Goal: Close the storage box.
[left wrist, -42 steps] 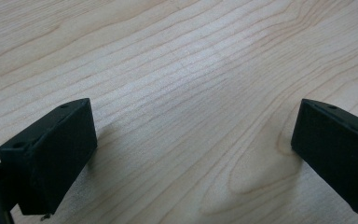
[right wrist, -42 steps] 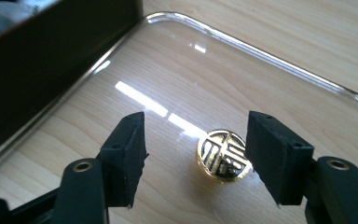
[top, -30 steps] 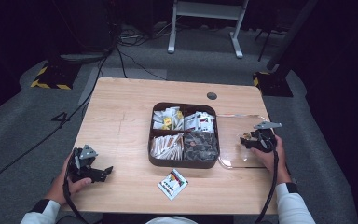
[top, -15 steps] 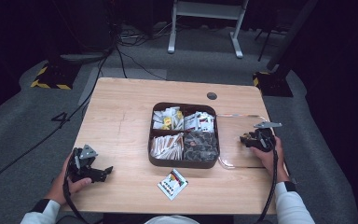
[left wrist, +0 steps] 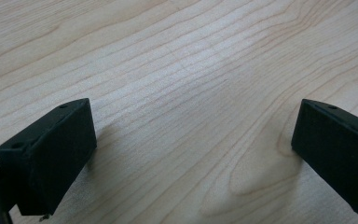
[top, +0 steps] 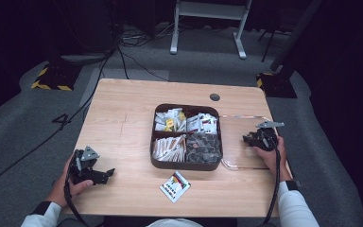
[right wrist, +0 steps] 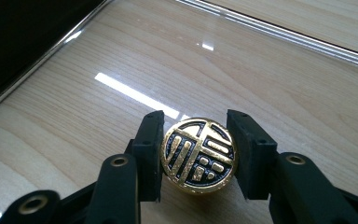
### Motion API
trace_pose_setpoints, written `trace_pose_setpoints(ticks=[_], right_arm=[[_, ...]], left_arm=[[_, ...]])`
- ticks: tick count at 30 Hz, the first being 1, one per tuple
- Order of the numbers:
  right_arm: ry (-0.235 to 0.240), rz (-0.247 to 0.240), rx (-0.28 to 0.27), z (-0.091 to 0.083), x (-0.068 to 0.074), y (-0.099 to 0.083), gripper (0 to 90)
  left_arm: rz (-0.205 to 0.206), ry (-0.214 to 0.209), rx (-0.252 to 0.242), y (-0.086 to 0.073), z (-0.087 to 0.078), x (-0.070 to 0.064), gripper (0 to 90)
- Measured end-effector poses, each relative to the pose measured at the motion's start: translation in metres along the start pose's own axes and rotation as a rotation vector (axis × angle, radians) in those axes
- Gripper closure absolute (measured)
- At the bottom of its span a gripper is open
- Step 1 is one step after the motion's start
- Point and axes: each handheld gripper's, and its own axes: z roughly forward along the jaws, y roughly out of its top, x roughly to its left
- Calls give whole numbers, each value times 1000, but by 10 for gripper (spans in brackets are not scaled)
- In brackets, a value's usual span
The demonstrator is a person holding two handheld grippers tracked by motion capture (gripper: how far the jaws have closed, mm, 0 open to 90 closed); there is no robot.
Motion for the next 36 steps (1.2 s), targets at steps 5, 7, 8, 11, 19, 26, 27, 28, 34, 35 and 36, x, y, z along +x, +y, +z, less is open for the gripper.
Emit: trace_pose_setpoints(ticks=[5,7,8,11,19,26,27,28,34,35,36], right_arm=[[4,-1,-1,-1,0,0,593],[3,-1,0,-1,0,-1,593],[-4,2,-1,-2,-1,0,593],[-16,11,-10,-5,-2,0,593],[-45,45,-51,-21,-9,8,593],[-62,67,-78,-34,-11,14,593],[-63,67,-82,-35,-11,15,593],[-62,63,-87,-37,-10,16,593],[-53,54,-103,-43,-4,24,593],[-51,50,-105,-44,-3,25,593],[-50,47,-107,-45,-2,26,593]], left_arm=[[-2,-1,0,0,0,0,2],[-1,1,0,0,0,0,2],[-3,-1,1,0,0,0,2],[-2,-1,2,0,0,0,2],[-3,0,1,0,0,0,2],[-2,1,2,0,0,0,2],[-3,0,2,0,0,0,2],[-2,1,2,0,0,0,2],[-3,0,2,0,0,0,3],[-3,1,1,0,0,0,3],[-3,0,2,0,0,0,3]])
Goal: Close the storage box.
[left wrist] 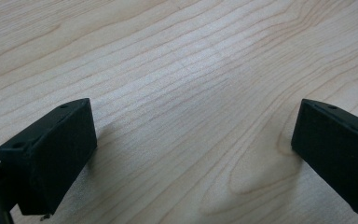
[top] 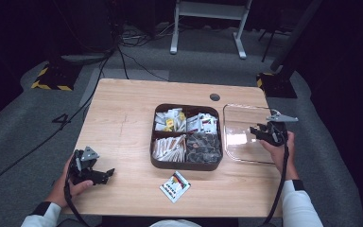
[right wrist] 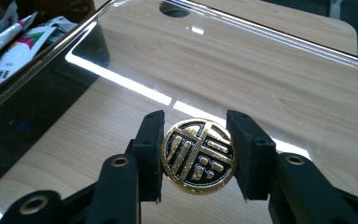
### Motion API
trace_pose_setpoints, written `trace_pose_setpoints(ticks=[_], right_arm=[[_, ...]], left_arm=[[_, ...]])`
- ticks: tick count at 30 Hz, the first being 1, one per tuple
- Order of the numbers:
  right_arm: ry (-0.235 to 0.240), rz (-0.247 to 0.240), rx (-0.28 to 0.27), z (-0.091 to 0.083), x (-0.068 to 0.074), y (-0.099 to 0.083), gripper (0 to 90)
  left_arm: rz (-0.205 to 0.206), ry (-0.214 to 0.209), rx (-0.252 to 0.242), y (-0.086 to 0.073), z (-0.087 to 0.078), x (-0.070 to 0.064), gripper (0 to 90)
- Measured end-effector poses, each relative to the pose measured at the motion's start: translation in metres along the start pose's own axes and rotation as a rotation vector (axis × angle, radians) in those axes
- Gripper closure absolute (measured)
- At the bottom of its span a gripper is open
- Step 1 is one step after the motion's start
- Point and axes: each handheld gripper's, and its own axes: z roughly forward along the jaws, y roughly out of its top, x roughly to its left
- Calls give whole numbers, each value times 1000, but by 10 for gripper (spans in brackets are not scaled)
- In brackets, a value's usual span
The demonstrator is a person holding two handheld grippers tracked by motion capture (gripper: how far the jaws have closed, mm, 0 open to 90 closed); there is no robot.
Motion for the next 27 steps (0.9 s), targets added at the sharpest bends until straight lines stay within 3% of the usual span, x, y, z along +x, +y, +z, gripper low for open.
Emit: trace_pose_setpoints(ticks=[15,27], right_arm=[[27,-25,-13,-3,13,10,593],[66,-75,-14,-1,36,22,593]], left_arm=[[0,0,0,0,0,0,2],[0,0,0,0,0,0,3]])
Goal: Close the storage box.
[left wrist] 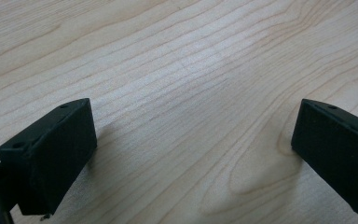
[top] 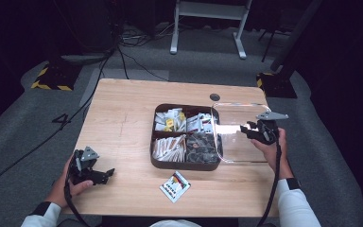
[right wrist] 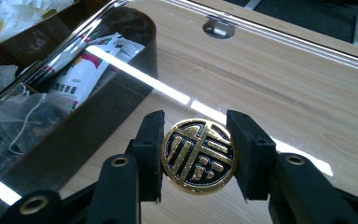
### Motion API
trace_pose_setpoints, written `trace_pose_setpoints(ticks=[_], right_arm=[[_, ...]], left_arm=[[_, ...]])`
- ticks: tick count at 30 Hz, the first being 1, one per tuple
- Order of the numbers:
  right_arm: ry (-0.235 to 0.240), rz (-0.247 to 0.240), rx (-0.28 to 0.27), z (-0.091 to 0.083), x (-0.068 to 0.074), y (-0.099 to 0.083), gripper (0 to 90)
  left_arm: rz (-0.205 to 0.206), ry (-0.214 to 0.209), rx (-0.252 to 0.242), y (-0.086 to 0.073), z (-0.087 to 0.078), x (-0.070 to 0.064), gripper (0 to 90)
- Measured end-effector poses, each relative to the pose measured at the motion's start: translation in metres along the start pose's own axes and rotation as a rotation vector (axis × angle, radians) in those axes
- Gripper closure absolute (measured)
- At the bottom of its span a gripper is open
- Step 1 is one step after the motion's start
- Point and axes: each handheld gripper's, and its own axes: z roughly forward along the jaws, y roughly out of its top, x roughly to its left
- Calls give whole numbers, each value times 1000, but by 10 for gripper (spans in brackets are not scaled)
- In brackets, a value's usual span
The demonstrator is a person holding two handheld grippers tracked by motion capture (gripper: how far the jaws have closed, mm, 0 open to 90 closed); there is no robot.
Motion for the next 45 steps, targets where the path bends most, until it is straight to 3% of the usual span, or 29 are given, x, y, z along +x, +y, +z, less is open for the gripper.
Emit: trace_pose_setpoints(ticks=[24,45], right_arm=[[51,-82,32,28,49,26,593],[86,-130,47,47,81,44,593]], left_arm=[[1,1,-1,0,0,0,3],[-1,1,0,0,0,0,3]])
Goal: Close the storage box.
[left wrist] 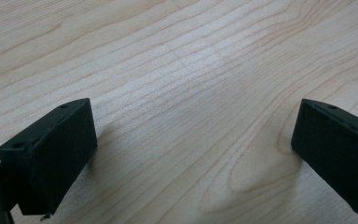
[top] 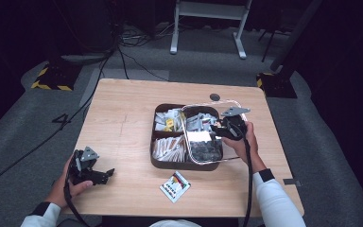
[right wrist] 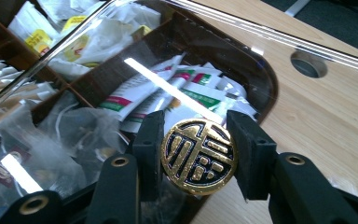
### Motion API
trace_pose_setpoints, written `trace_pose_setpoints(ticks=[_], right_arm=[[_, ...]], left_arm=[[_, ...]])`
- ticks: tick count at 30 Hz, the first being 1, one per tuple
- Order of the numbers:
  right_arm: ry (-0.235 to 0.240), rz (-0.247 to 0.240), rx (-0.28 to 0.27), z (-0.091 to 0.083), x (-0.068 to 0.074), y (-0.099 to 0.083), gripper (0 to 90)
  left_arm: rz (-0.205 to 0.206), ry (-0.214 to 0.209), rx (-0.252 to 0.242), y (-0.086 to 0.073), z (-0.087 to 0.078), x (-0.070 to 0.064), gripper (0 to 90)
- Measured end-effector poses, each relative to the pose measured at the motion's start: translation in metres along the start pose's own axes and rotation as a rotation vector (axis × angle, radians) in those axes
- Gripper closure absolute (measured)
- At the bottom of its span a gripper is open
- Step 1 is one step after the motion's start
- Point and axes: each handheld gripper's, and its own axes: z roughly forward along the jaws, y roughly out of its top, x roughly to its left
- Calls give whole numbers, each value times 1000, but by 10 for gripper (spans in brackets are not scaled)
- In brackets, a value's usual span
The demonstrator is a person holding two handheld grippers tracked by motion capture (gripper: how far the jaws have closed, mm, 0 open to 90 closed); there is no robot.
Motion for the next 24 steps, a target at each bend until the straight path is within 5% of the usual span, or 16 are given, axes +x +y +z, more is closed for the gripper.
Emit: trace_pose_setpoints(ticks=[24], right_arm=[[28,-31,16,27,35,27,592]], left_arm=[[1,-1,2,0,0,0,4]])
